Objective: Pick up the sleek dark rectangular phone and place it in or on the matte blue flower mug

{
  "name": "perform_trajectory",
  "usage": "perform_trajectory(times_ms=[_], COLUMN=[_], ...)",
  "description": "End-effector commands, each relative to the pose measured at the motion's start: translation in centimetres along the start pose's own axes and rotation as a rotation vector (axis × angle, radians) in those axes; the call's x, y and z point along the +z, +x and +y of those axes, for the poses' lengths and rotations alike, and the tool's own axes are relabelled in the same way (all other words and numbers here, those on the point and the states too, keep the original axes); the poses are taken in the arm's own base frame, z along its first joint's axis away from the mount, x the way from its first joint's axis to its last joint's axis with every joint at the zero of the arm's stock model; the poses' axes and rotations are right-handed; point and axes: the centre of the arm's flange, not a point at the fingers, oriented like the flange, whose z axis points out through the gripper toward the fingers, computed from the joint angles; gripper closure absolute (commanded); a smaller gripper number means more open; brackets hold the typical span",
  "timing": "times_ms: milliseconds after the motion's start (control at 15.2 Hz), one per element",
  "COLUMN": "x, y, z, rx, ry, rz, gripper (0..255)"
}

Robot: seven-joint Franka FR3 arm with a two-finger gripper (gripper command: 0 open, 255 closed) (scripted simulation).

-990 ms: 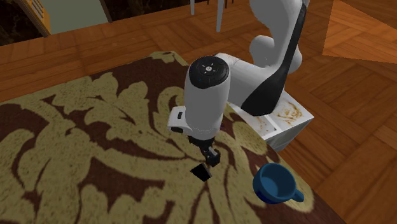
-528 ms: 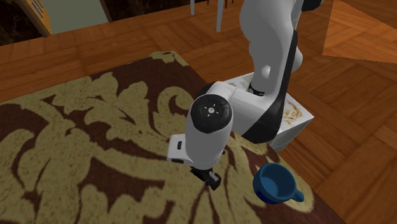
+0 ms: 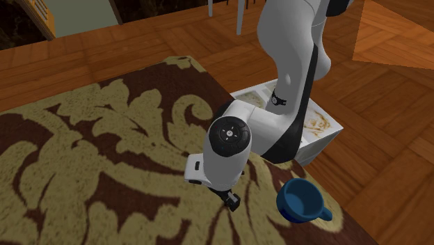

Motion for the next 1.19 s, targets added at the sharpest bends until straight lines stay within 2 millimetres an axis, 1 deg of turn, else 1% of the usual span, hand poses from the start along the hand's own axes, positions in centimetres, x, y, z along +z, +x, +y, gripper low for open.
perform_trajectory(times_ms=[0,264,330,924,1122], x=[0.0,0.0,0.0,0.0,-1.5], y=[0.0,0.0,0.0,0.0,0.0], z=[0.0,0.0,0.0,0.0,0.1], rx=[0.000,0.000,0.000,0.000,0.000], ry=[0.000,0.000,0.000,0.000,0.000], rz=[0.000,0.000,0.000,0.000,0.000], gripper=[0,0,255,255,255])
